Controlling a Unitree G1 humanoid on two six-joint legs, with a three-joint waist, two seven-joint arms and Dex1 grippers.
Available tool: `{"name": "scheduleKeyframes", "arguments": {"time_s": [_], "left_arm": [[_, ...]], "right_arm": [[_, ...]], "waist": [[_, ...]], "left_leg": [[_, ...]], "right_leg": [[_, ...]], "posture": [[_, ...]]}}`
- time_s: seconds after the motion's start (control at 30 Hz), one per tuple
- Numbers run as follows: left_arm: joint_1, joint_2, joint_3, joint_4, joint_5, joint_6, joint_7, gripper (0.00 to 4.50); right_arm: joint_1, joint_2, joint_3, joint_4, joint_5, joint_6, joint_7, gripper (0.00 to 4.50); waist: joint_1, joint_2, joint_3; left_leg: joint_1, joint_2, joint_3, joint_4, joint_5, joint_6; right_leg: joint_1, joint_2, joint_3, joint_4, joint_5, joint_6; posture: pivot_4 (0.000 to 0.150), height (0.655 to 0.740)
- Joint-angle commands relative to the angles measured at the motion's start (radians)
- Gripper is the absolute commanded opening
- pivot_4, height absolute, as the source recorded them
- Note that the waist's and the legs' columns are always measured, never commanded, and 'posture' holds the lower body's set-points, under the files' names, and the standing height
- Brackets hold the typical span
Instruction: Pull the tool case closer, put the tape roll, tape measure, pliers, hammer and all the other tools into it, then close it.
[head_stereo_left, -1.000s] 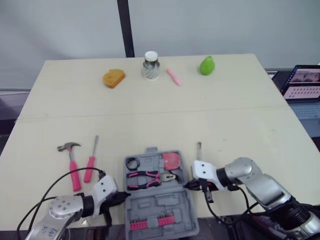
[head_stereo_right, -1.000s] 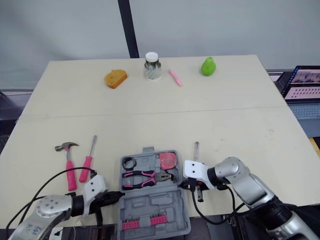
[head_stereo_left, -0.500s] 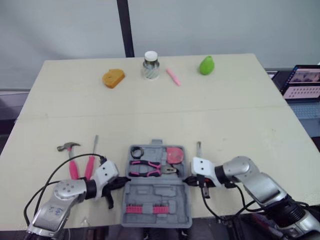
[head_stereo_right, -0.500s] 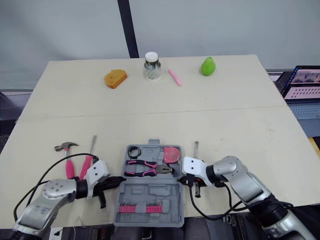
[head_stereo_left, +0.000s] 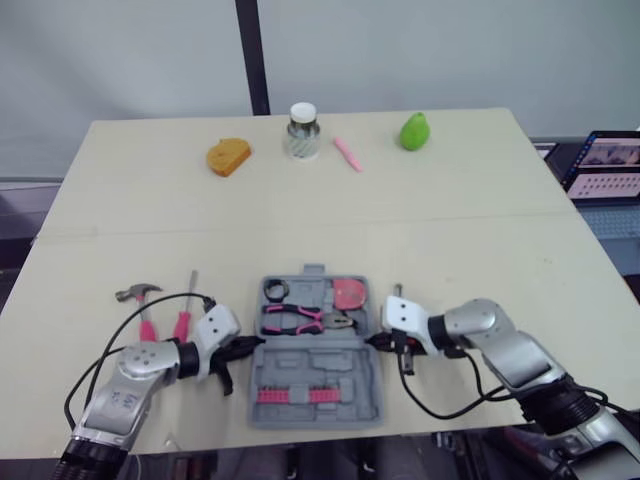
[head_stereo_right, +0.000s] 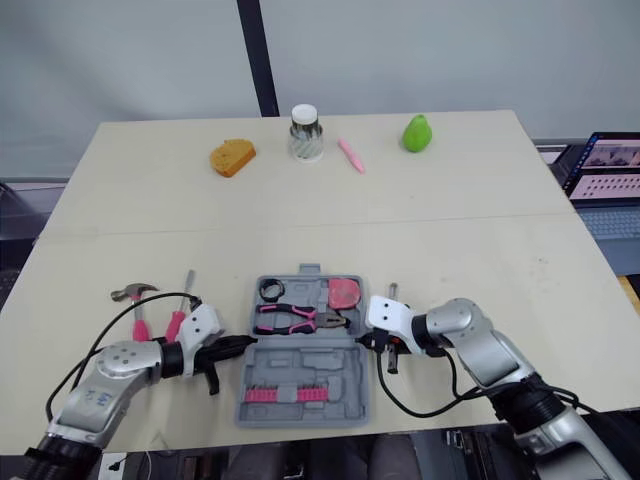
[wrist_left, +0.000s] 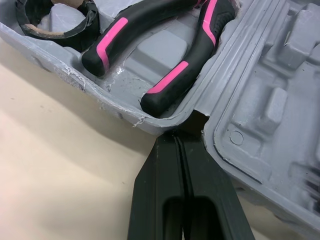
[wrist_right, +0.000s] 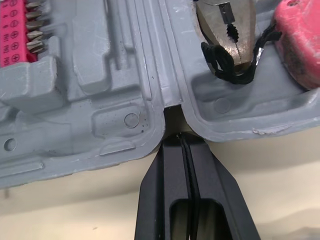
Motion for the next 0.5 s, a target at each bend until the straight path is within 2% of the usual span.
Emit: {"name": "scheduleKeyframes", "arguments": {"time_s": [0.03,0.5], "left_arm": [[-0.006,-0.016,-0.016,0.004,0.018,-0.011,0.016,0.05],[-0.027,-0.030,-0.013,0.024,0.037,-0.025,0.018,0.05]], "right_arm": [[-0.012,0.018,-0.019,-0.005,-0.002,-0.020,-0.015,0.01],[-0.034,0.049,-0.031,0.038,-0.032,-0.050,-0.027,0.01]], "waist": [[0.000,0.000,0.000],[0.000,0.000,0.000]], "left_leg": [[0.000,0.000,0.000,0.000,0.000,0.000],[0.000,0.000,0.000,0.000,0.000,0.000]], "right_leg": [[0.000,0.000,0.000,0.000,0.000,0.000],[0.000,0.000,0.000,0.000,0.000,0.000]], "posture": [[0.150,0.7400],[0.150,0.7400]]}}
